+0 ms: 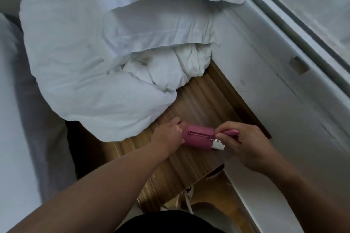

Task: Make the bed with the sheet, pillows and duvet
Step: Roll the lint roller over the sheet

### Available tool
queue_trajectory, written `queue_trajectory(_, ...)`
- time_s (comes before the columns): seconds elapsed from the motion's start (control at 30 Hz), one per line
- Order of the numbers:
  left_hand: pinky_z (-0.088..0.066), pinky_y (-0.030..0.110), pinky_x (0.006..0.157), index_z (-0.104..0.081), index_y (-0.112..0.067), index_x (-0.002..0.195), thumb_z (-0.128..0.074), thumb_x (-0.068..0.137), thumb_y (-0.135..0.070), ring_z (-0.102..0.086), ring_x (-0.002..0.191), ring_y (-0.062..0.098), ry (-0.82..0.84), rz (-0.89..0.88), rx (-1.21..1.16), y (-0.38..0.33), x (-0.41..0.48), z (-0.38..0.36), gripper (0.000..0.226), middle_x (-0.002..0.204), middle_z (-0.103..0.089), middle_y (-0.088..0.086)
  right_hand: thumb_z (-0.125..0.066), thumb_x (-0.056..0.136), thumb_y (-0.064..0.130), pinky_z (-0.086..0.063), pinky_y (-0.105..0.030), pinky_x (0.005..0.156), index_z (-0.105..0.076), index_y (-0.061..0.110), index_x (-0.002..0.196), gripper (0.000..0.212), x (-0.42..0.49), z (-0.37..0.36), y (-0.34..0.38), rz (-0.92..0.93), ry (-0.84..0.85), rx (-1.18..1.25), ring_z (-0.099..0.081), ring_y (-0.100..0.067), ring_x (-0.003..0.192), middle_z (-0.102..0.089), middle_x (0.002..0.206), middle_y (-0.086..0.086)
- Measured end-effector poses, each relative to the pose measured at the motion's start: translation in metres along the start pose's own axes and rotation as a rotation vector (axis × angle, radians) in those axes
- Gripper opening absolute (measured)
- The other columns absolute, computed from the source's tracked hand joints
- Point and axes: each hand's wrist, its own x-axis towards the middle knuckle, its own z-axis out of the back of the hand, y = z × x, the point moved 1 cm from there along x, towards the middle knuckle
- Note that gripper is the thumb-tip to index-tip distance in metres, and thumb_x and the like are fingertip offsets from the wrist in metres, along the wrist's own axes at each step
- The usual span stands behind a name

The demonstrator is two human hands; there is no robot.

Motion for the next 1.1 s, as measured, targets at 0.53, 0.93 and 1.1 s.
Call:
queue_trajectory(0.53,-0.054,0.039,0.094,-0.065,-0.025,0.121,-0.057,0.089,-0.061,-0.068,0.100,0.021,-0.196,0.359,-0.536,-0.056,-0.054,0.007,0.049,0.112,-0.069,0.003,-0.057,0.092,0.040,-0.051,-0.027,0.057,-0.072,0.043,0.095,0.016,-0.122,0.095,-0.024,0.270,-0.261,0.171,-0.067,-0.008,0.070,-0.071,0.079,0.020)
queue_trajectory(0.93,-0.053,0.028,0.079,-0.072,-0.016,0.110,-0.086,0.067,-0.036,-0.067,0.098,0.023,-0.098,0.665,-1.417,0.024,-0.230,0.027,0.050,0.113,-0.069,0.012,-0.073,0.077,0.019,-0.056,-0.033,0.085,-0.077,0.024,0.096,0.020,-0.080,-0.009,0.078,0.700,0.266,0.321,-0.069,-0.013,0.107,-0.070,0.119,0.008)
queue_trajectory(1.1,-0.053,0.032,0.097,-0.067,-0.024,0.126,-0.087,0.070,-0.040,-0.066,0.108,0.017,-0.157,0.750,-1.322,0.096,-0.307,0.008,0.061,0.117,-0.069,0.001,-0.074,0.080,0.025,-0.052,-0.031,0.089,-0.078,0.035,0.094,0.017,-0.053,-0.081,0.143,0.638,0.480,0.213,-0.069,-0.009,0.105,-0.059,0.135,0.014)
